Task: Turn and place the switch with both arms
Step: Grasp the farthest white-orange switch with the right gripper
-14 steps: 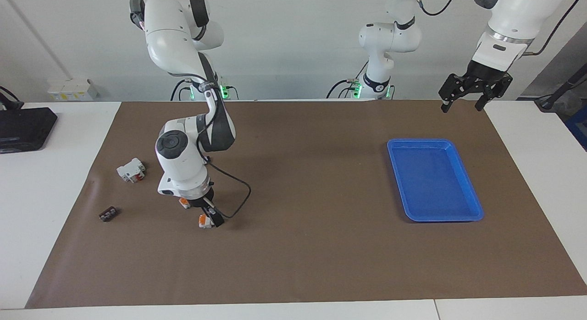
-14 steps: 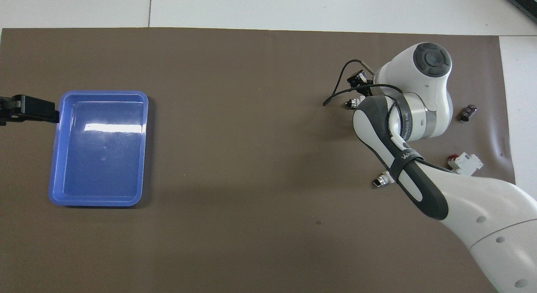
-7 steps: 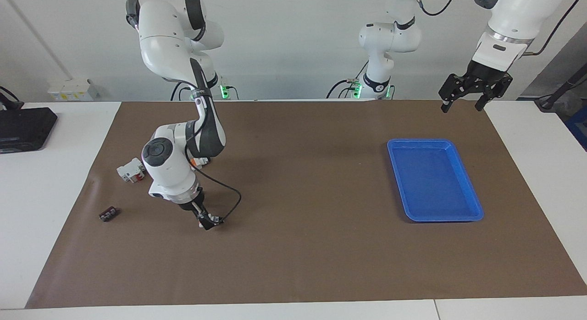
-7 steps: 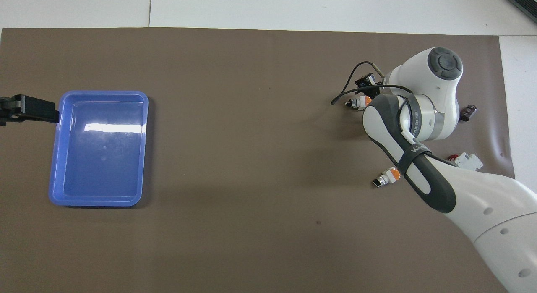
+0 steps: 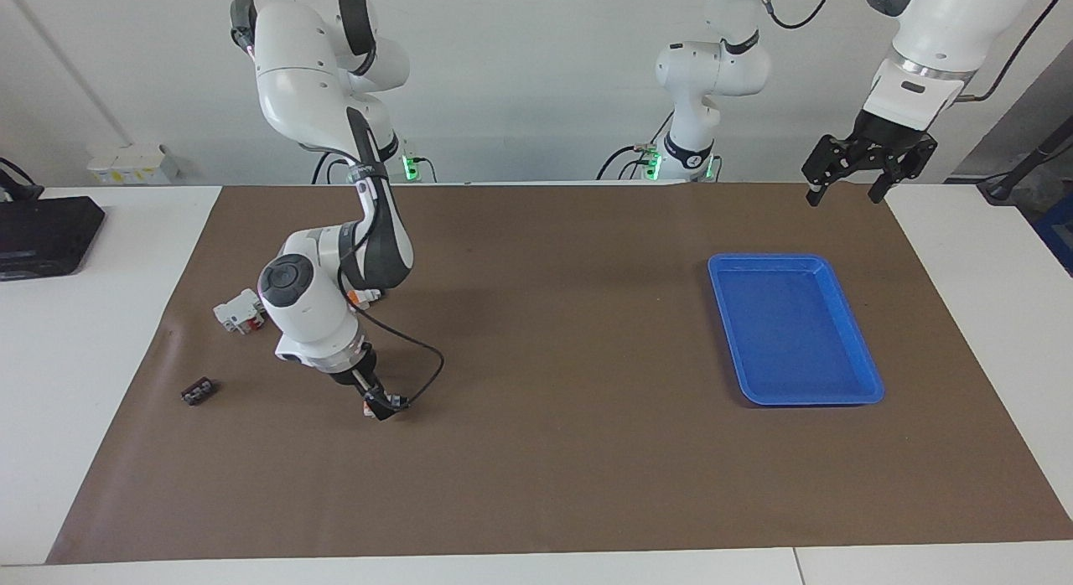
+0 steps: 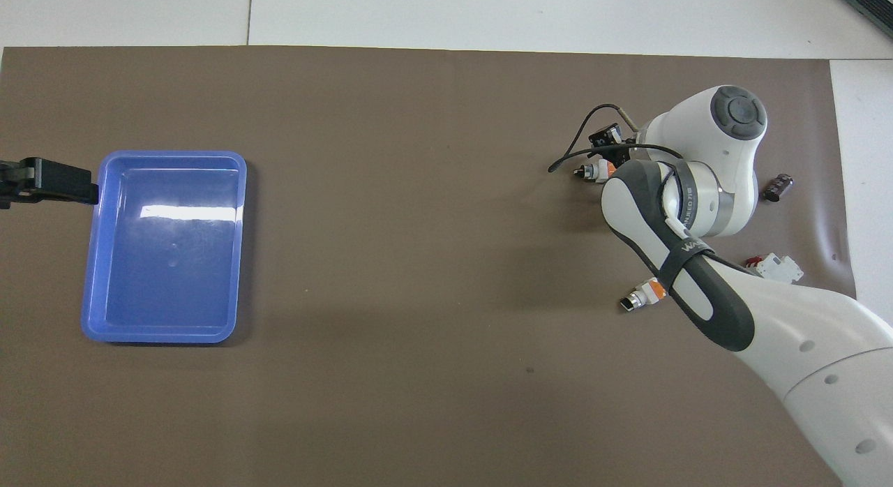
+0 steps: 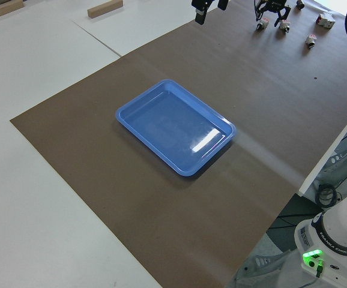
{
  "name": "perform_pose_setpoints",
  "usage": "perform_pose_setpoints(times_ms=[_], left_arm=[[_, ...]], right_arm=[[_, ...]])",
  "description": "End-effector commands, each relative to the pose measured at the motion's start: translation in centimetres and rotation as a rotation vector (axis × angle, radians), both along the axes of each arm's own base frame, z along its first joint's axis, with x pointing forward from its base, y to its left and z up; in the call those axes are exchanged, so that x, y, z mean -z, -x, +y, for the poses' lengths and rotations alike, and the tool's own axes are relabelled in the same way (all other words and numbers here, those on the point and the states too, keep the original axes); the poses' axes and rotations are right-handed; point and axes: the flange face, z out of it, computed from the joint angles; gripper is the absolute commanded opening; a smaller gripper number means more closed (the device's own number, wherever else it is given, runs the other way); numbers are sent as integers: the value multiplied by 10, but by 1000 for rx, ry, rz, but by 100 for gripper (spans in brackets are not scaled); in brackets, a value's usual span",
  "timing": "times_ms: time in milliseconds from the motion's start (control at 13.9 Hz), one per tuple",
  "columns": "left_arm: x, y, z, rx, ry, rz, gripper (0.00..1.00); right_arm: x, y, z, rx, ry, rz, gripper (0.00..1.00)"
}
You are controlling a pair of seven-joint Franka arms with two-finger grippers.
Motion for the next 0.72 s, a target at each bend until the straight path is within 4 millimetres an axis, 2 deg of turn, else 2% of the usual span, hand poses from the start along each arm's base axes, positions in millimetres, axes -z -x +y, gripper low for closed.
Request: perform_pose_setpoints(times_ms=[0,144,216,503,575,647], left_arm=[[-1,9,3,-10,-9,5,100],[-1,9,3,-10,-8,5,100],[-1,9,3,-10,-8,5,100],[-1,9,3,-10,-8,5,100],[-1,9,3,-10,-8,5,100],[-1,9,3,-10,-8,5,100]], right_arm=[[2,0,-3,1,-15,-16,87],[2,0,-5,3,-16,-14,14],[3,0,-12,5,-16,-14,0],[-1,-2,-13,40,-77,0,0],[-9,-2,-9,30,-83,15,0],[-24,-5,-3,31,-118,27,0]])
